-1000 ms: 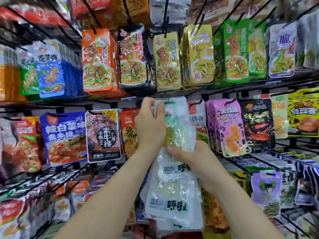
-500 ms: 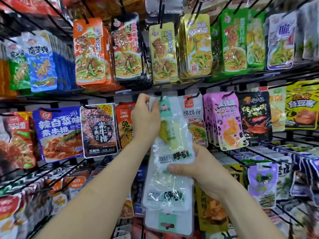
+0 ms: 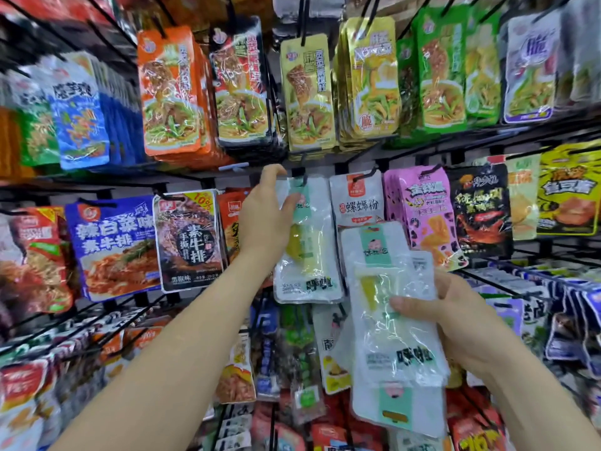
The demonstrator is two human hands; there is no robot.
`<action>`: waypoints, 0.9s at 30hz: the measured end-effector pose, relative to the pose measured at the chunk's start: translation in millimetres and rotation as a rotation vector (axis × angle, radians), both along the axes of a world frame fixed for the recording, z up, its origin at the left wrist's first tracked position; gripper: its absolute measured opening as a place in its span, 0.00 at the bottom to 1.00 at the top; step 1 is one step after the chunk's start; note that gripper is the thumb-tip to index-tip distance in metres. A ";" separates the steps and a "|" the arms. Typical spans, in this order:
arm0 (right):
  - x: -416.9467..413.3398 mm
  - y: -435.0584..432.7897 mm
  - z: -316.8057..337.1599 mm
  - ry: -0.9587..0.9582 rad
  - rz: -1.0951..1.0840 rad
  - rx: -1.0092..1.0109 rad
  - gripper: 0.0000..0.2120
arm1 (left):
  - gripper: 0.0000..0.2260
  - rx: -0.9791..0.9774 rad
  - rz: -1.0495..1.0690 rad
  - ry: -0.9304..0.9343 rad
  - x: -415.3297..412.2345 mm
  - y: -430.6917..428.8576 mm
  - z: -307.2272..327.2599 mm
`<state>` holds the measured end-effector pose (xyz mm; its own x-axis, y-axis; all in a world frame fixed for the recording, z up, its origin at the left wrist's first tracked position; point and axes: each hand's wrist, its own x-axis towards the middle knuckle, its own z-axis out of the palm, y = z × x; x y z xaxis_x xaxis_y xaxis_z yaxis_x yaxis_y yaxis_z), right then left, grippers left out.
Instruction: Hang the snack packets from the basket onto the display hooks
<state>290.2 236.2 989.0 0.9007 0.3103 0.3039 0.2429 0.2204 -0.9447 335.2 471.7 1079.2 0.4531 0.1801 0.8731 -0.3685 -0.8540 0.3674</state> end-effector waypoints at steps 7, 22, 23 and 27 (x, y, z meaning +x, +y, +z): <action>3.6 -24.3 13.3 -0.083 0.007 0.002 0.41 | 0.26 0.463 0.364 0.158 -21.5 -1.5 -22.3; 6.2 -24.6 23.0 -0.084 0.131 0.007 0.36 | 0.26 0.814 0.411 0.329 11.2 -7.1 -20.0; 6.0 -24.1 23.8 -0.081 0.124 -0.002 0.34 | 0.27 0.841 0.408 0.347 12.4 -7.1 -16.0; 3.2 -20.5 27.7 -0.083 0.084 -0.003 0.21 | 0.28 0.898 0.388 0.397 9.7 -2.3 -5.8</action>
